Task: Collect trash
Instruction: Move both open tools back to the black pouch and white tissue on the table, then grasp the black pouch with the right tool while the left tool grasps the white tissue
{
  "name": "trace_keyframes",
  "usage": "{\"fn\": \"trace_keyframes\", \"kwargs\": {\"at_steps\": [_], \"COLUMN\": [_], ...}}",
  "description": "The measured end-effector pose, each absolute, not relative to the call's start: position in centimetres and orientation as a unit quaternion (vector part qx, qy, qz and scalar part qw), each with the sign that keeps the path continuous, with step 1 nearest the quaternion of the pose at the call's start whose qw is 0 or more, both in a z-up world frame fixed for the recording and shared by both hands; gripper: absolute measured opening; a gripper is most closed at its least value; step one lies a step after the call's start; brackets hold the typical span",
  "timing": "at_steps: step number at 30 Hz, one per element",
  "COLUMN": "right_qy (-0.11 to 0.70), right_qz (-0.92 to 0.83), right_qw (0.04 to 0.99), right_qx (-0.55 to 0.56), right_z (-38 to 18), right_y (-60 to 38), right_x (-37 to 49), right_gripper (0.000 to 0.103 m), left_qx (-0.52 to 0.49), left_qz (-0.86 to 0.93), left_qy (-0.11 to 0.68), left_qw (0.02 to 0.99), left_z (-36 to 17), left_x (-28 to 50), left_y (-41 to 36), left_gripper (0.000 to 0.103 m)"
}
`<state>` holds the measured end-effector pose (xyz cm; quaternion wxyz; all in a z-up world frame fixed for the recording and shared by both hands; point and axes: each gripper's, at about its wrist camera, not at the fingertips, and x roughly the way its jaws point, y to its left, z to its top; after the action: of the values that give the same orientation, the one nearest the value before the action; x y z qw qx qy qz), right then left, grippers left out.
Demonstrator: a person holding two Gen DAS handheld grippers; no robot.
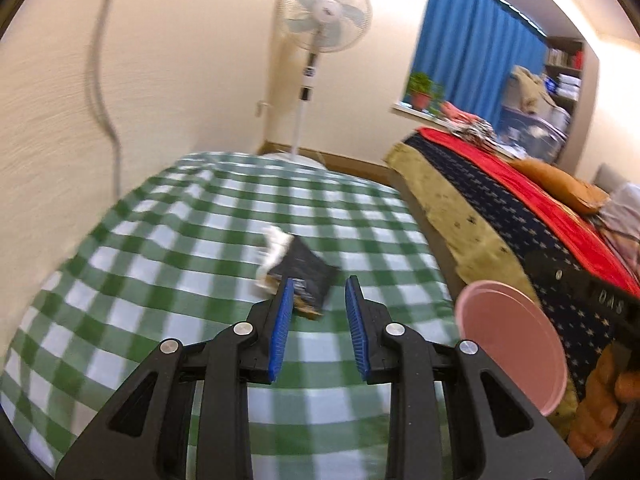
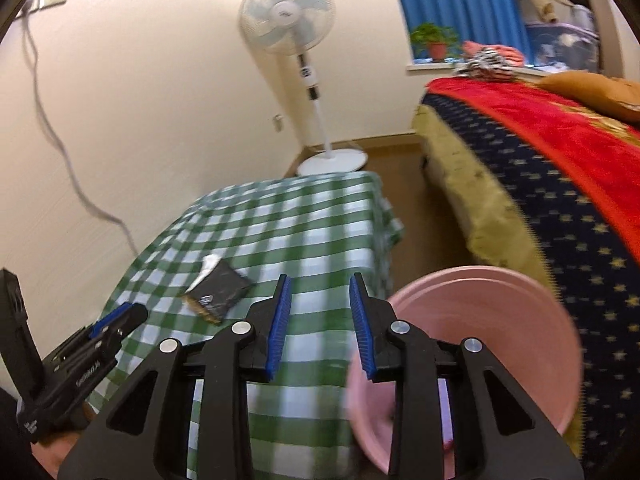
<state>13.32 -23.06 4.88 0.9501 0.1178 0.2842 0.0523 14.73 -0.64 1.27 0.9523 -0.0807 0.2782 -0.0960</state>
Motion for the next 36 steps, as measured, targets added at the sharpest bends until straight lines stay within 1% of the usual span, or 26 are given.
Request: {"fn": "trace_keyframes", "kwargs": {"at_steps": [6, 12, 17, 22, 23, 36], "right_qy": [0.305, 0.328, 0.366, 0.378, 0.379, 0.403], "right_qz": [0.092, 0.113, 0.128, 0.130, 0.129, 0.120], "right_qw": [0.944, 0.936, 0.921, 0.916, 0.916, 0.905], "right_qx": [0.080, 0.055, 0.028, -0.007, -0.013, -0.063], "right_z": [3.0, 1.3, -0.9, -2.1, -2.2, -3.8], "right_y": [-17.5, -14.2, -11.8, -9.8, -9.6, -7.3], "right_x": [15.8, 17.8, 19.8, 20.8, 21.0, 23.2], "right_gripper": [0.031, 0.031, 0.035, 0.052, 0.053, 0.052], "left_qx": [-0.112, -0.136, -0.156, -0.163, -0.165, -0.181], "left_qz": [-0.052, -0.027, -0.017, -0.014, -0.014, -0.010], "left_qy": [0.274, 0.269, 0.274, 0.283, 0.285, 0.294], "left_qw": [0.954, 0.953, 0.949, 0.945, 0.944, 0.938], "left_z": [1.1, 0.9, 0.0, -1.0, -1.2, -2.7], "left_x": [15.6, 16.1, 16.8, 17.8, 17.9, 18.8], "left_y": [3.0, 5.1, 5.9, 6.2, 6.2, 7.3], "left_gripper": [0.027, 0.027, 0.027, 0.027, 0.027, 0.027]}}
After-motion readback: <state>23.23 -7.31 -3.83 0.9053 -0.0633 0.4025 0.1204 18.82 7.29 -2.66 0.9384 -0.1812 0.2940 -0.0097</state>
